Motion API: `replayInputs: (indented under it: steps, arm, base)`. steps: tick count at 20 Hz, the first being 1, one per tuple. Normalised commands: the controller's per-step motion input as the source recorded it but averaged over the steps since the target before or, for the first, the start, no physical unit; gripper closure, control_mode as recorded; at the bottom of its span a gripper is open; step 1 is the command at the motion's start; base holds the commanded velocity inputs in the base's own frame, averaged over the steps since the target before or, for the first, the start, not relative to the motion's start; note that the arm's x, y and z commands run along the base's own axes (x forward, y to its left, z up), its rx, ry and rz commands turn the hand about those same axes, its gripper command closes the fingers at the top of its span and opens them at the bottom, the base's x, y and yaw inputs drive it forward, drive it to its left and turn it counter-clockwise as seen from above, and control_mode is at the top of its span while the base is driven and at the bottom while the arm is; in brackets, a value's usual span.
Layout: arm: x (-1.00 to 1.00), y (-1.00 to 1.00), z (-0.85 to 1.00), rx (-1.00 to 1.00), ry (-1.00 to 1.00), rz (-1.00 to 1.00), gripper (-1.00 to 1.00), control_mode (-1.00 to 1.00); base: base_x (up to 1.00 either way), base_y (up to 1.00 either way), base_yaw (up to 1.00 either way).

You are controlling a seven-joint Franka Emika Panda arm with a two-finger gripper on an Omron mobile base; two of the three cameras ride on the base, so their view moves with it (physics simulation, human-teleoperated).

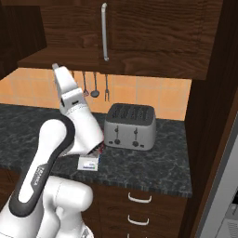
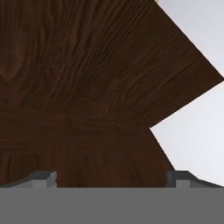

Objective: Pick the cereal and place it on the digital scale for weighing, and close the cabinet.

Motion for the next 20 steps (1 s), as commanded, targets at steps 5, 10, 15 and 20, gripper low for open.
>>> replayInputs:
  steps: [5,10,15,20]
  arm:
    - [-0.30,0.56,0.00,0.00,0.00,0.00,-1.00,-1.00]
    - [-0.81,0.75,0.00,-0.02,0.06,0.00,-1.00,-1.00]
    - [-1.00,0.62,0.13,-0.17,0.24,0.00,-1.00,-1.00]
    - [-1.00,0.61,0.18,-0.04,0.18,-0.10,-1.00,-1.00]
  base:
    - [0.00,0.00,0.00]
    - [0.00,0.00,0.00]
    - [0.00,0.00,0.00]
    - [0.00,0.00,0.00]
